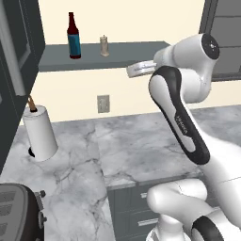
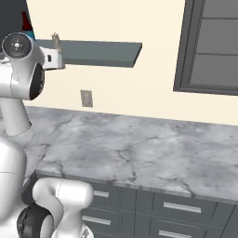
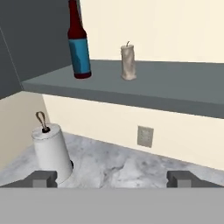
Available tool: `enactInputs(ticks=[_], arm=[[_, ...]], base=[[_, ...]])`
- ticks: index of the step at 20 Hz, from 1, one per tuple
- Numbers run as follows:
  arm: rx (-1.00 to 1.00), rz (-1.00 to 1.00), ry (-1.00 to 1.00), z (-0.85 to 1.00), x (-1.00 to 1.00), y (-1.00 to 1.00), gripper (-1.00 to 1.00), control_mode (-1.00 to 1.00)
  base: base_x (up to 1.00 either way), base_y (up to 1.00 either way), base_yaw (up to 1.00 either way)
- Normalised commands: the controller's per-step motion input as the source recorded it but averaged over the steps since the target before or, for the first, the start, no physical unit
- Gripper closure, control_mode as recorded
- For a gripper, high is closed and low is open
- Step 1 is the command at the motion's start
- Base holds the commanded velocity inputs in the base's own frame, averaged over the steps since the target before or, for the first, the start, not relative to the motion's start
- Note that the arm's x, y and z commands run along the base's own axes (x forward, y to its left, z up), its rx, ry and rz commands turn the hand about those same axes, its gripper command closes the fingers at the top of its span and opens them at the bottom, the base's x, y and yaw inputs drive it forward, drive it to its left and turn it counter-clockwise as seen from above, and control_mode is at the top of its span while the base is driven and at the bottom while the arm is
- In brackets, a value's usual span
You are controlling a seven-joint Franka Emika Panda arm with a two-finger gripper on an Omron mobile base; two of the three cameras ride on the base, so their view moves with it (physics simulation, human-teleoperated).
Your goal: Get the candle and the beer from the cabinet and move them to the dining counter.
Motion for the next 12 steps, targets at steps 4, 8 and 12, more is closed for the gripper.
enactInputs(ticks=[4,8,12], arm=[[-0.06,0.09,0.00,0.34,0.32,0.12,-1.00,-1.00],[-0.02,0.07,0.00,0.23,0.44,0.11,-1.00,-1.00],[0.01,0.15,0.03,0.12,0.56,0.00,-1.00,-1.00]], base=[[0.00,0.00,0.00],[0.00,0.00,0.00],[0.00,0.00,0.00]])
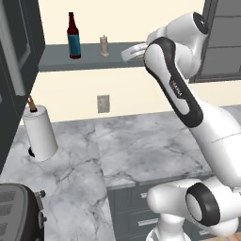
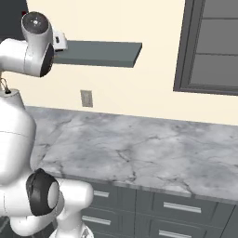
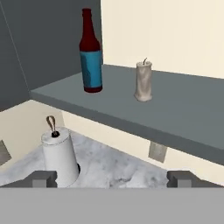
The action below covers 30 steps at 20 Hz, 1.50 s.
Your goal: Get the candle and the beer from the cabinet and move them to the dining counter.
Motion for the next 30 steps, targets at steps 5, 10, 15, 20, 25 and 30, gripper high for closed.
enactInputs(ticks=[5,10,15,20,25,30], arm=[[0.01,0.17,0.04,-0.01,0.63,0.11,-1.00,-1.00],[0.00,0.13,0.00,0.01,0.55,0.03,-1.00,-1.00],[0.00,0.07,0.01,0.00,0.44,0.22,-1.00,-1.00],[0.00,0.03,0.01,-0.05,0.42,0.28,-1.00,-1.00],[0.00,0.01,0.02,-0.01,0.43,0.04,-1.00,-1.00],[0.00,0.01,0.02,-0.06,0.42,0.15,-1.00,-1.00]], base=[[0.00,0.00,0.00],[0.00,0.00,0.00],[0.00,0.00,0.00],[0.00,0.00,0.00],[0.00,0.00,0.00],[0.00,0.00,0.00]])
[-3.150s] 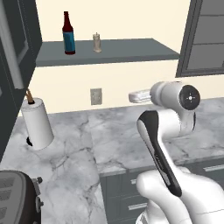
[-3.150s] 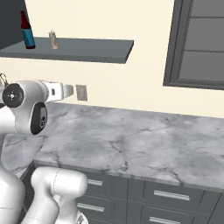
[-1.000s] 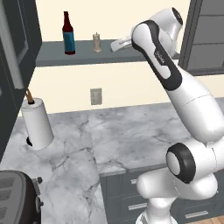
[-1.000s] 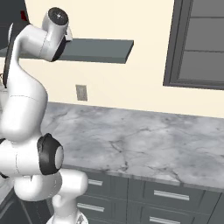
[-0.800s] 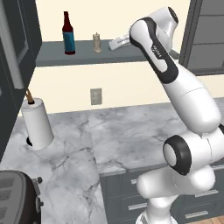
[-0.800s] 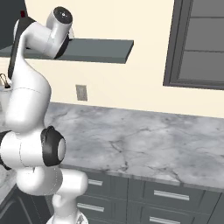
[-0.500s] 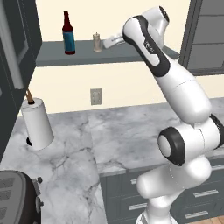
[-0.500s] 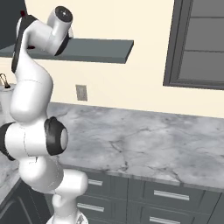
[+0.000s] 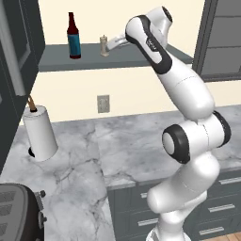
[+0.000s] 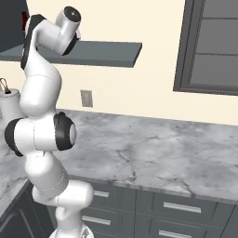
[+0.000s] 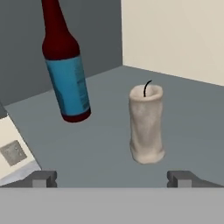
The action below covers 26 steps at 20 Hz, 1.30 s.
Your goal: Get the candle and the beer from the cabinet and move them to the dining counter.
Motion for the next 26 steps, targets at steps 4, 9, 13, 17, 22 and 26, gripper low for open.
enactInputs(ticks=[4,9,13,17,22,26], arm=[[0.00,0.02,0.01,-0.14,0.27,0.15,-1.00,-1.00],[0.00,0.05,0.00,-0.15,0.23,0.08,-1.00,-1.00],[0.00,0.05,0.01,-0.14,0.29,0.06,-1.00,-1.00],[0.00,0.02,0.00,-0.07,0.34,0.10,-1.00,-1.00],[0.00,0.00,0.00,0.00,0.35,0.09,-1.00,-1.00],[0.00,0.00,0.00,0.00,0.29,0.10,-1.00,-1.00]], base=[[0.00,0.00,0.00],[0.00,0.00,0.00],[0.00,0.00,0.00],[0.00,0.00,0.00],[0.00,0.00,0.00],[0.00,0.00,0.00]])
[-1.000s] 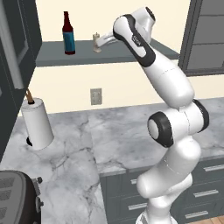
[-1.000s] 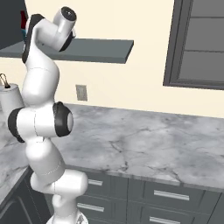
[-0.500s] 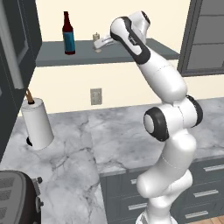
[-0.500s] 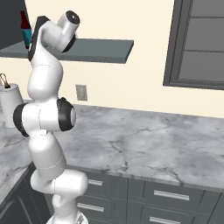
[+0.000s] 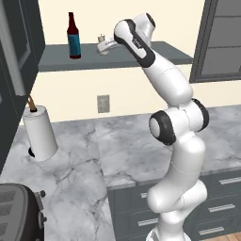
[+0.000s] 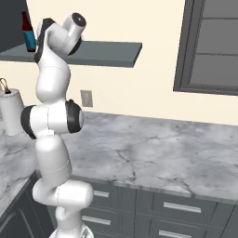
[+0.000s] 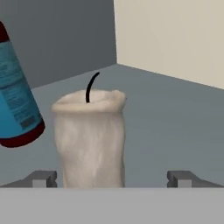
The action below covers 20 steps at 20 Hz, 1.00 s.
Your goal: Get the candle and the beer from the cabinet and move them to the dining counter.
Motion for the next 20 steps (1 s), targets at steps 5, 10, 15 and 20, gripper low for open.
enactInputs(ticks=[5,10,15,20], arm=[[0.00,0.00,0.00,-0.05,0.08,0.16,1.00,-1.00],[0.00,0.00,0.00,0.01,-0.20,0.00,1.00,-1.00],[0.00,0.01,-0.07,0.08,-0.65,-0.12,1.00,-1.00],[0.01,0.00,-0.17,0.01,-0.94,-0.08,1.00,-1.00]], base=[[0.00,0.00,0.00],[0.00,0.00,0.00],[0.00,0.00,0.00],[0.00,0.00,0.00]])
